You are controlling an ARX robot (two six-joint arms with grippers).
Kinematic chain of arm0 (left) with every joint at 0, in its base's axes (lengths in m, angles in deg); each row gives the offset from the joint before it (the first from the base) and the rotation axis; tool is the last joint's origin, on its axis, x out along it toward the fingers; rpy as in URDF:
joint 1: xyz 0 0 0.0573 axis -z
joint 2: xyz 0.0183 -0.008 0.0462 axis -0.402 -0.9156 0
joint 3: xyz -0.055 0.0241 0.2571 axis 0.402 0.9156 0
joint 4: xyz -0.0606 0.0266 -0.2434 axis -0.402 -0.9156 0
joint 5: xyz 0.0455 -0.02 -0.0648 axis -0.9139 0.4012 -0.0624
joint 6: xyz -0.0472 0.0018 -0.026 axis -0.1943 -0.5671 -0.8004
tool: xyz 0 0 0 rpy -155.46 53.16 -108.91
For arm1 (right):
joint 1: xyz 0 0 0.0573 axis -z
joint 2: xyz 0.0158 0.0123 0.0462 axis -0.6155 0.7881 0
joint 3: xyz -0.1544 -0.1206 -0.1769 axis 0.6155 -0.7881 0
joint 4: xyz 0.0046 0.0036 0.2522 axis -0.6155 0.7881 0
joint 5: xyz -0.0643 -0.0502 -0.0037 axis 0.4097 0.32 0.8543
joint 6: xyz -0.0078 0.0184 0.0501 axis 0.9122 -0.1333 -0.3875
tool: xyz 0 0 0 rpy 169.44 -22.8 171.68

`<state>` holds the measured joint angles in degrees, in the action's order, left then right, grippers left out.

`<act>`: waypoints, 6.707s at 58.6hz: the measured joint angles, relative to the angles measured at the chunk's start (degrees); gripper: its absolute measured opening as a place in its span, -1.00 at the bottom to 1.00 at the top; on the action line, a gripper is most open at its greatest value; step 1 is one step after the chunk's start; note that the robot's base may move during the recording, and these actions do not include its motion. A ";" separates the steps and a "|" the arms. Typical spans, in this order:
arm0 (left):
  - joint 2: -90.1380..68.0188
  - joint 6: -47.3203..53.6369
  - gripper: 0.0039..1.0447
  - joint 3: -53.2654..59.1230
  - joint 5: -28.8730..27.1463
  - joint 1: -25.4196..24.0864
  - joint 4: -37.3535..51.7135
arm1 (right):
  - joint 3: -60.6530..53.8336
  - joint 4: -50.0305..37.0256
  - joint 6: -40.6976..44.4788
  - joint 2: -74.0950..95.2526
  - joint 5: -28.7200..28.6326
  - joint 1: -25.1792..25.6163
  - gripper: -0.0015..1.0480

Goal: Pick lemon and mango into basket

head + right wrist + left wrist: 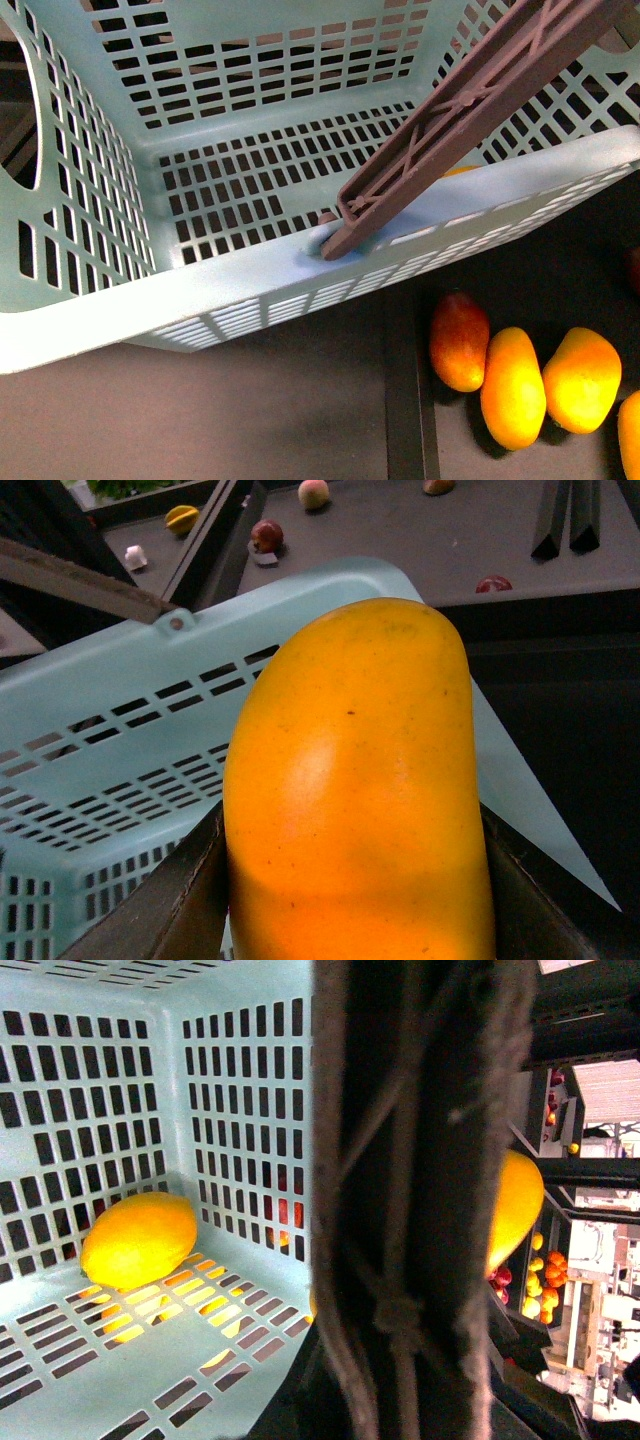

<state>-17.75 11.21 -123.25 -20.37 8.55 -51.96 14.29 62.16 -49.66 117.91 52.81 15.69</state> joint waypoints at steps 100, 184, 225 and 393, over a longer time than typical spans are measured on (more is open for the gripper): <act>-0.02 -0.02 -0.92 0.00 0.02 0.07 -0.04 | -41.31 -10.27 16.70 -47.76 -10.43 21.62 -0.97; -0.02 -0.07 -0.92 0.00 0.09 0.07 -0.04 | -45.99 11.54 16.72 -75.47 -10.88 22.12 -0.97; 0.11 -1.92 -0.92 0.42 -13.16 1.11 -0.81 | -45.99 11.54 16.81 -75.52 -10.88 22.12 0.82; 45.86 59.54 -0.95 73.96 -16.68 -30.82 60.46 | -45.99 11.54 16.81 -75.52 -10.88 22.12 0.83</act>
<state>28.10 70.75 -49.29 -37.05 -22.27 8.49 -31.70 73.70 -32.85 42.40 41.92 37.81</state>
